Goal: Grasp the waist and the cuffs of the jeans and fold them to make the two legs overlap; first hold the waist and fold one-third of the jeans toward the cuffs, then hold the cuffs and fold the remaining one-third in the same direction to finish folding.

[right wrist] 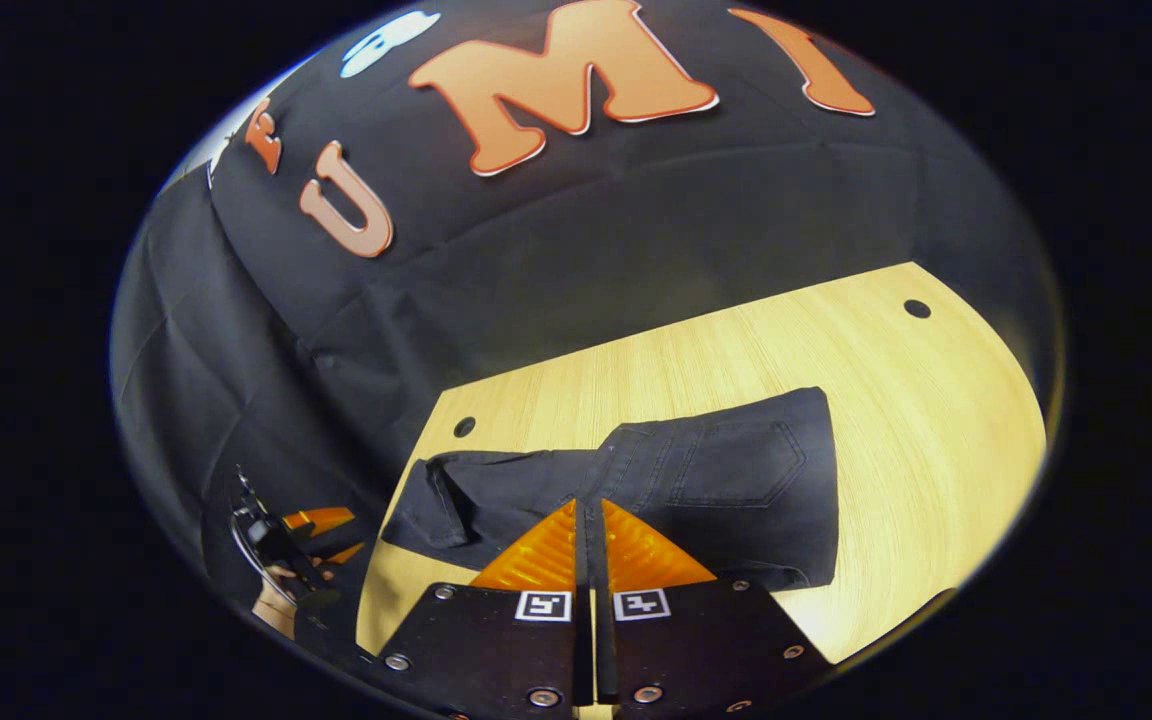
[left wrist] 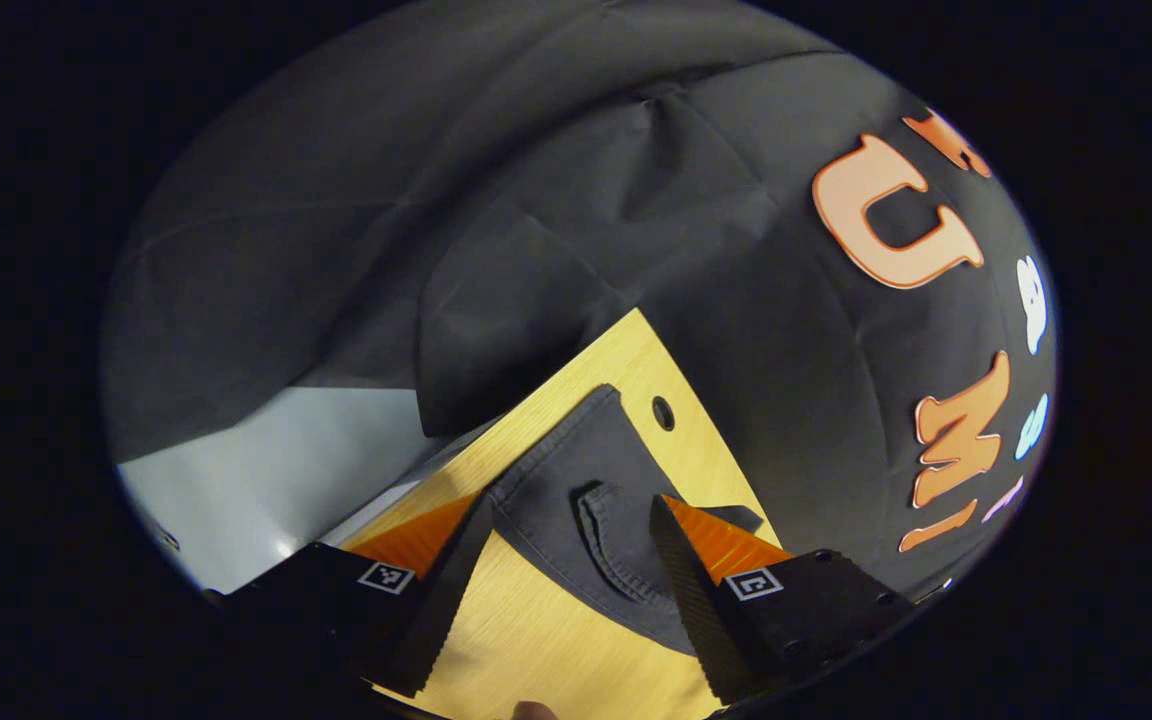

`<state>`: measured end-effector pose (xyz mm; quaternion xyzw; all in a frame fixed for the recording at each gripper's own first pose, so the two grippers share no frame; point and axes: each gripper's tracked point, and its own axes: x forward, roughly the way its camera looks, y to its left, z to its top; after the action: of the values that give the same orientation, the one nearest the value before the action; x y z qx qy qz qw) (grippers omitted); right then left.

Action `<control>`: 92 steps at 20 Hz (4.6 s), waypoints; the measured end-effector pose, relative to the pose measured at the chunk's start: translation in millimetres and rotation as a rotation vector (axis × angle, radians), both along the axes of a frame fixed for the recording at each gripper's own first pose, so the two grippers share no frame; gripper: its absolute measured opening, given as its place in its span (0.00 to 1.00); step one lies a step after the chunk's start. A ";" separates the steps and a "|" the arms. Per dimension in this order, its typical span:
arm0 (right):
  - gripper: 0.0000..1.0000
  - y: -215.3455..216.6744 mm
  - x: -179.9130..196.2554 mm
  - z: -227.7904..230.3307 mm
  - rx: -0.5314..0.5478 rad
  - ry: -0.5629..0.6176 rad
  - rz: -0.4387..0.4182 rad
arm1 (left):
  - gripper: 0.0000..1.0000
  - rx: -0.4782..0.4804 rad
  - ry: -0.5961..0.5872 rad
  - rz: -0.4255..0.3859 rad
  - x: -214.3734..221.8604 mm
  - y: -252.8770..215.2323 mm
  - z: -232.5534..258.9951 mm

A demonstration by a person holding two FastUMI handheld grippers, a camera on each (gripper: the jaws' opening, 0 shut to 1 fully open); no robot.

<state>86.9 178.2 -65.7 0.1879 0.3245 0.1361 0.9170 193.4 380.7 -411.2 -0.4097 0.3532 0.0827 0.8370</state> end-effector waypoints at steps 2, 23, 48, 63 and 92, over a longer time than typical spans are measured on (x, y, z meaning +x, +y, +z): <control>0.34 -6.8 0.7 1.4 0.024 -0.008 -0.015 | 0.96 0.008 0.029 0.003 0.6 7.6 -15.9; 0.98 -96.0 -23.5 0.3 0.114 0.025 -0.167 | 0.02 -0.064 0.060 0.015 80.2 -110.7 -67.3; 0.98 -290.1 -16.5 22.6 0.118 -0.072 -0.139 | 0.00 0.366 -0.248 -0.543 34.5 -524.7 151.3; 0.98 -348.2 -39.7 -1.0 0.043 -0.043 -0.117 | 0.72 0.610 -0.058 -0.796 -34.9 -668.9 37.8; 0.98 -103.2 -44.0 165.0 -0.264 -0.708 0.048 | 0.98 0.787 -0.708 -0.267 -65.5 -343.7 326.4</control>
<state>42.9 74.9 99.3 0.0018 0.0065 0.1713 0.9852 128.0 36.9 -84.7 -0.0201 0.0413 -0.0413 0.9981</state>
